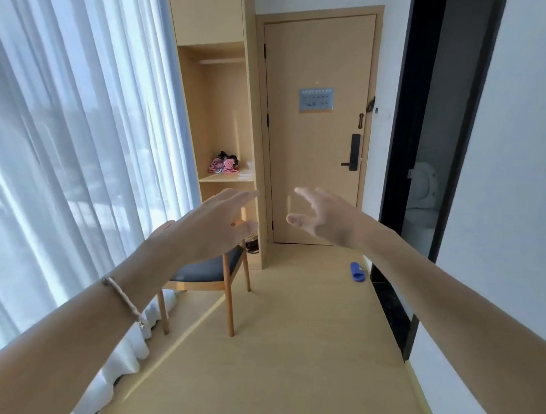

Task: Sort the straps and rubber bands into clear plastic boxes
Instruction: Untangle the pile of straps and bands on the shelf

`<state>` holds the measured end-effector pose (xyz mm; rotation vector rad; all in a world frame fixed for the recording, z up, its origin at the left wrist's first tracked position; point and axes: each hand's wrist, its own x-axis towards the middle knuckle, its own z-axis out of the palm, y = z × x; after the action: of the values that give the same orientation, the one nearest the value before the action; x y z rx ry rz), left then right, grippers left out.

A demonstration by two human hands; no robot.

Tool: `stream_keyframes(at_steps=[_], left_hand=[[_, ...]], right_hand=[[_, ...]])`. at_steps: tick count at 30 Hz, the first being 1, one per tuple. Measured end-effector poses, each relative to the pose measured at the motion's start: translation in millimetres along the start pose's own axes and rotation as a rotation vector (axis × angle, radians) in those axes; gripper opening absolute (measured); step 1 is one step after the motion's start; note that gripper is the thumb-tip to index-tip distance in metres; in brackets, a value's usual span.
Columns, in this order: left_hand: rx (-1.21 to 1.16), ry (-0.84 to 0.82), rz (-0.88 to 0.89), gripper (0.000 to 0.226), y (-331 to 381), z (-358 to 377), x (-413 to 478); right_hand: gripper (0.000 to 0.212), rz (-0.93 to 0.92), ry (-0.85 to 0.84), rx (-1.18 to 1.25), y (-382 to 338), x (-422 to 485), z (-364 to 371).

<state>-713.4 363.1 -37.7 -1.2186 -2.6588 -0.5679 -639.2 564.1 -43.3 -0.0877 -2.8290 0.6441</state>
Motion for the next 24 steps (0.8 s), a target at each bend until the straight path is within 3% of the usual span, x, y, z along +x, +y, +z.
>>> stream_keyframes(at_steps=[12, 24], left_hand=[[-0.049, 0.027, -0.074, 0.059, -116, 41, 167], [-0.081, -0.007, -0.023, 0.059, -282, 67, 410]], right_hand=[[0.066, -0.031, -0.091, -0.026, 58, 193, 40], [0.064, 0.062, -0.065, -0.065, 105, 444, 65]])
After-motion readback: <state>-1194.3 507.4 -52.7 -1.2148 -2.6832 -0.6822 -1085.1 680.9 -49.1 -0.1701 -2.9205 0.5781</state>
